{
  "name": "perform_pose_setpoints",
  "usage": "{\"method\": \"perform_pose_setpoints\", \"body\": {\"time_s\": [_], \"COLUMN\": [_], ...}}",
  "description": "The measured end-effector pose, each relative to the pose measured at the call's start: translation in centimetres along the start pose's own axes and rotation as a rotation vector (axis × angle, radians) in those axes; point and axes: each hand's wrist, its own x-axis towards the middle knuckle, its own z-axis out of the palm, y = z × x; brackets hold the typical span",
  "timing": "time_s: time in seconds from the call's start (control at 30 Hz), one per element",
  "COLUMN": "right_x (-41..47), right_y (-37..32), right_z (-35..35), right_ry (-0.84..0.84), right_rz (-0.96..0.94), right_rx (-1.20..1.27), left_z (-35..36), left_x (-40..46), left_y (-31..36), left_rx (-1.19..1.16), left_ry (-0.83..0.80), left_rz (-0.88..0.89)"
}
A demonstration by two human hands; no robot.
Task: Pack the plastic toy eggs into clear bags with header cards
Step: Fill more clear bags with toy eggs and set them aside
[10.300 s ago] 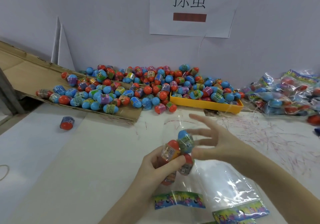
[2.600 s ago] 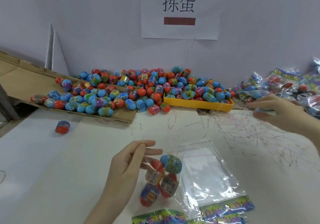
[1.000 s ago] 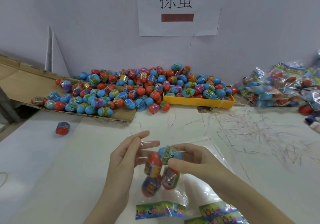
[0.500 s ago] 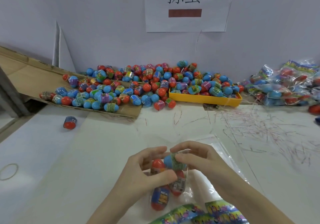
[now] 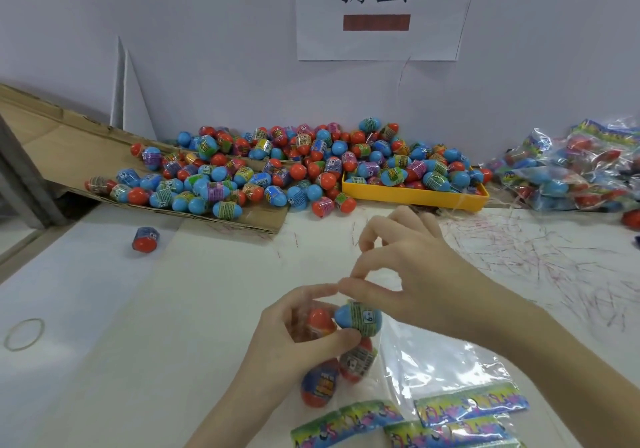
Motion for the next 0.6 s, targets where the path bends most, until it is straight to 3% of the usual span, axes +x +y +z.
{"method": "perform_pose_setpoints", "body": {"time_s": [0.13,0.27,0.47,0.6], "right_x": [2.2,3.2,3.7,3.8], "right_y": [-0.3,-0.9,-1.1,-0.4], "right_z": [-0.5,-1.1,-1.6,-1.4], "right_ry": [-0.213,-0.383,-0.532,-0.493], "right_rz": [0.006,0.022,0.084,0.183], "right_rx": [-0.288,-0.354,-0.243,-0.163], "left_z": [0.3,0.5,0.7,0.1], "left_x": [-0.2,-0.4,-0.6,-0.4], "left_y": [-0.1,-0.5,-0.8,-1.0], "left_rx": [0.000,0.010,-0.004,-0.045], "left_ry": [-0.007,0.017,0.034,-0.048], "left_rz": [0.054,0.086,0.074,0.031]}}
